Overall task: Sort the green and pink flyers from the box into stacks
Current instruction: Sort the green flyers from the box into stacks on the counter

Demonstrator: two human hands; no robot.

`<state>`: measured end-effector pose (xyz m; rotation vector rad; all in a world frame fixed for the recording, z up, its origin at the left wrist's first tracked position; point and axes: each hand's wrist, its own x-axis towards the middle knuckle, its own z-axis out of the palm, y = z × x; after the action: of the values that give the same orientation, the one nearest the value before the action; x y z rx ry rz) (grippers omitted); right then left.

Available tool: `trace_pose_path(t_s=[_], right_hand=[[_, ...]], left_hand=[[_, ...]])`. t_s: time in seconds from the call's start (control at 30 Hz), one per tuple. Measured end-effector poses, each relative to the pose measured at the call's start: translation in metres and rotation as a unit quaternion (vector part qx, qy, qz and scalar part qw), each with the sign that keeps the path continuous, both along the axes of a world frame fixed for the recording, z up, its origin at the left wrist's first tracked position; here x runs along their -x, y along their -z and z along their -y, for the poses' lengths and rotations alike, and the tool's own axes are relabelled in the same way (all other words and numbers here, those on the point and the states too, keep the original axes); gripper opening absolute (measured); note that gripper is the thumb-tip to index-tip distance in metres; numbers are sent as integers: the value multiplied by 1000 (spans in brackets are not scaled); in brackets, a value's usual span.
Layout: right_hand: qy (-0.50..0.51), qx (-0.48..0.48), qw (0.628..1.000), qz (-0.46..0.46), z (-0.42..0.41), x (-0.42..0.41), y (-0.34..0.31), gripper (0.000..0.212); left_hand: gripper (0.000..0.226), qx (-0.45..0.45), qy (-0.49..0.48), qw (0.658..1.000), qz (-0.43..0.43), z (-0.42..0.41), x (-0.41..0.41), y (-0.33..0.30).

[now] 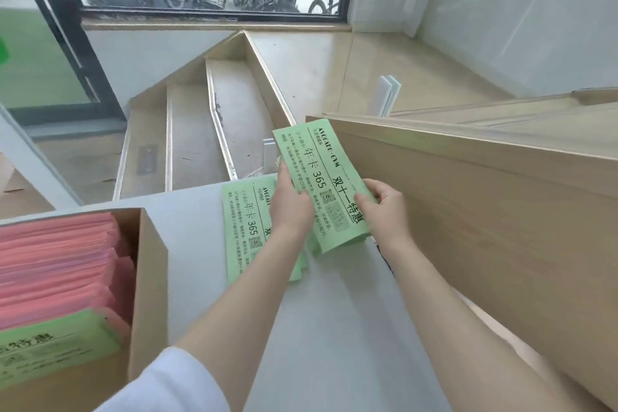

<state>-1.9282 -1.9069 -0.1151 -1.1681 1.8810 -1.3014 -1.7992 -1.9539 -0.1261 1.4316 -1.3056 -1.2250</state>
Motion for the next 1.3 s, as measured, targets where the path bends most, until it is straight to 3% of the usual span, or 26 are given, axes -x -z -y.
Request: trace_pose_path(t_s=[0.1, 0.2, 0.4, 0.47, 0.53, 0.6, 0.7, 0.93, 1.1, 1.3], right_hand=[[-8, -62, 994, -90, 15, 7, 9, 26], [-20, -92, 983, -158, 22, 10, 23, 29], [-22, -107, 979, -172, 27, 17, 30, 31], [-29, -110, 977, -179, 27, 19, 31, 33], [-38, -121, 980, -156, 29, 21, 31, 41], [-48, -140, 987, -57, 33, 21, 29, 47], [-92, -157, 981, 71, 36, 22, 29, 34], [-147, -162, 974, 51, 38, 23, 30, 36], [-123, -176, 974, 66, 39, 25, 18, 42], [-130, -172, 976, 11, 81, 20, -3, 60]], left_hand=[[61, 3, -1, 996, 89, 19, 5, 19], [50, 37, -8, 993, 113, 30, 7, 33], [35, 50, 2, 992, 112, 41, 9, 42], [44, 30, -10, 992, 121, 36, 12, 45], [58, 2, -22, 997, 72, 25, 15, 48], [66, -42, -18, 998, -43, 13, 20, 50], [75, -104, -1, 987, -118, 7, 25, 58], [81, -105, 45, 988, -107, 8, 21, 71], [62, -103, 28, 982, -158, 1, 13, 45], [49, -116, -5, 985, -124, 51, 10, 20]])
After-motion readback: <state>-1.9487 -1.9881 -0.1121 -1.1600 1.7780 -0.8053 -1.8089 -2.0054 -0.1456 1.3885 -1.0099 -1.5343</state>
